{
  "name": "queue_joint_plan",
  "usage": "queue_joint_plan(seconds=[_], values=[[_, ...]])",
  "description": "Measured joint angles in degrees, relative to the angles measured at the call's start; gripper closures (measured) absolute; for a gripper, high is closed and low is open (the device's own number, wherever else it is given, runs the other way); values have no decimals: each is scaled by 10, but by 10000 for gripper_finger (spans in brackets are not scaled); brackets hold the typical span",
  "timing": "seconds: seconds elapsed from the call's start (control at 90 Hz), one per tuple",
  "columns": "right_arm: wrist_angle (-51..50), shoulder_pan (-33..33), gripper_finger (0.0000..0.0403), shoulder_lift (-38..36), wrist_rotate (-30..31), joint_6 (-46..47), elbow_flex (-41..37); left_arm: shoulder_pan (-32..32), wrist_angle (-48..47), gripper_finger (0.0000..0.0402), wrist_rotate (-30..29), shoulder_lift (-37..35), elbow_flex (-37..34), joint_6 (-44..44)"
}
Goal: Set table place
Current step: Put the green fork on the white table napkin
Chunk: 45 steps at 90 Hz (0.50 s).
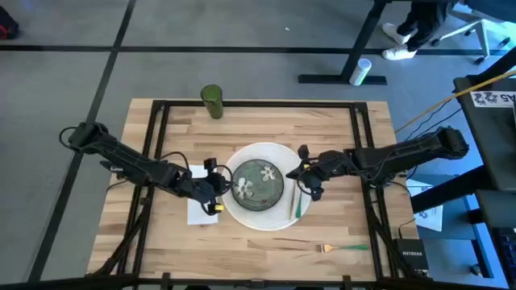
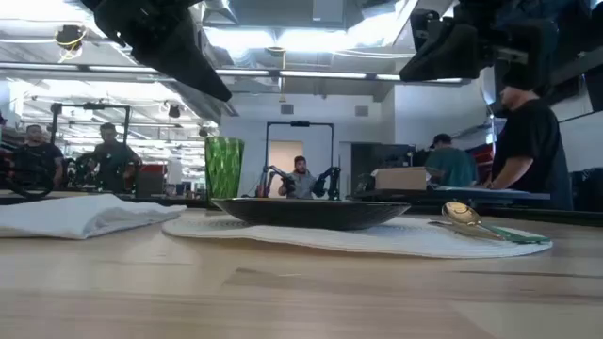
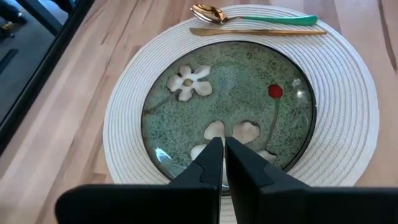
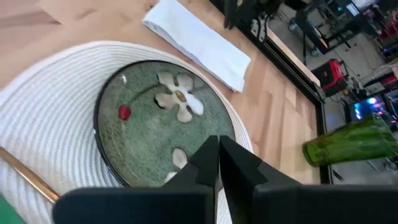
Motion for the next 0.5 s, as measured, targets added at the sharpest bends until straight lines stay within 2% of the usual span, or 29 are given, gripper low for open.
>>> queue_joint_plan(seconds=[0.5], values=[[3, 0, 403, 2, 0, 0, 0, 0, 0, 401, 0, 0, 0, 10]])
